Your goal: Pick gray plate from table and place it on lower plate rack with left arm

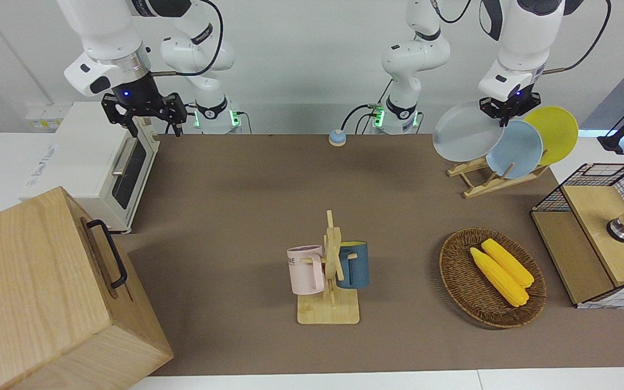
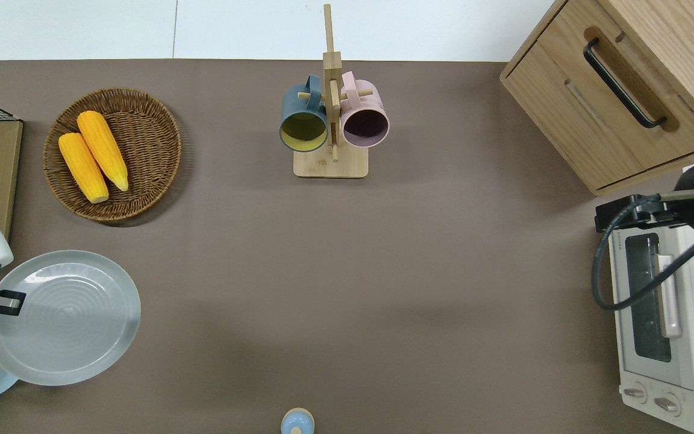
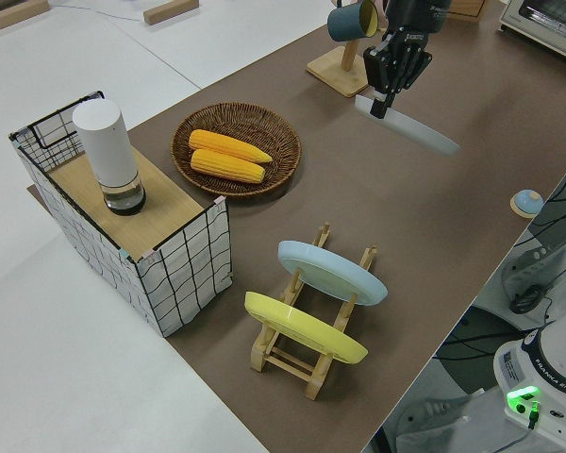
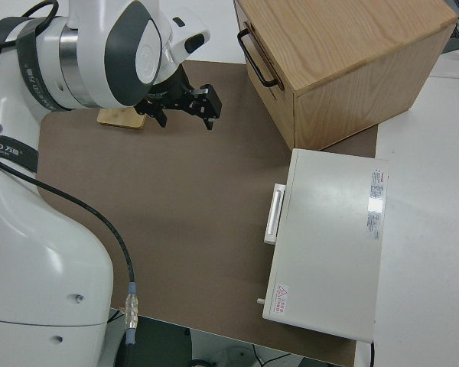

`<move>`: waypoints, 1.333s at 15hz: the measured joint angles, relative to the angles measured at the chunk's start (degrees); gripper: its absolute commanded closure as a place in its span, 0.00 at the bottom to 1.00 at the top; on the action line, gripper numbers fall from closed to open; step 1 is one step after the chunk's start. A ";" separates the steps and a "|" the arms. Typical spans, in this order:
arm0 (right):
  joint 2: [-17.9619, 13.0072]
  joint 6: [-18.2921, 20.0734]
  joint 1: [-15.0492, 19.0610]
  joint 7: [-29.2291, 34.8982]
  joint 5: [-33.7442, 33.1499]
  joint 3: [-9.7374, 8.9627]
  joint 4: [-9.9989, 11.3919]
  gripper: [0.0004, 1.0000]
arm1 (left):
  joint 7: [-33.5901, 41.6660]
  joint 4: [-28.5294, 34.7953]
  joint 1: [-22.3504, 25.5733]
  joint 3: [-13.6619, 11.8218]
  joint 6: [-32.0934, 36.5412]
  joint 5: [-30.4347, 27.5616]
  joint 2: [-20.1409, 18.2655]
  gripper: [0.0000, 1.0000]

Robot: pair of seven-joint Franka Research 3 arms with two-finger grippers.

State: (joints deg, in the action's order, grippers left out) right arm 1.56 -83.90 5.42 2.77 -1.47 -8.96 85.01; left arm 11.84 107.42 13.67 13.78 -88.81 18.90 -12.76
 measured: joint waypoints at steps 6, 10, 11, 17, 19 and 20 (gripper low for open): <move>0.00 0.00 0.00 0.00 0.00 0.00 0.00 0.02 | -4.00 -0.23 -0.03 3.07 2.64 13.07 -0.53 1.00; 0.00 0.00 0.00 0.00 0.00 0.00 0.00 0.02 | -8.38 0.71 -0.10 5.09 3.76 17.71 -0.16 1.00; 0.00 0.00 0.00 0.00 0.00 0.00 0.00 0.02 | -9.19 1.12 -0.11 5.25 3.84 18.08 -0.04 1.00; 0.00 0.00 0.00 0.00 0.00 0.00 0.00 0.02 | -15.73 6.01 -0.35 6.23 3.62 21.24 0.21 1.00; 0.00 0.00 0.00 0.00 0.00 0.00 0.00 0.02 | -17.39 7.87 -0.63 6.55 3.17 23.24 0.34 1.00; 0.00 0.00 0.00 0.00 0.00 0.00 0.00 0.02 | -18.19 8.66 -0.63 6.68 3.04 24.06 0.44 1.00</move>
State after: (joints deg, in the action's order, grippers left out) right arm 1.56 -83.90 5.42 2.77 -1.47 -8.96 85.01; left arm -6.35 116.09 13.04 20.46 -85.77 42.95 -12.32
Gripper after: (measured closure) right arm 0.013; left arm 0.991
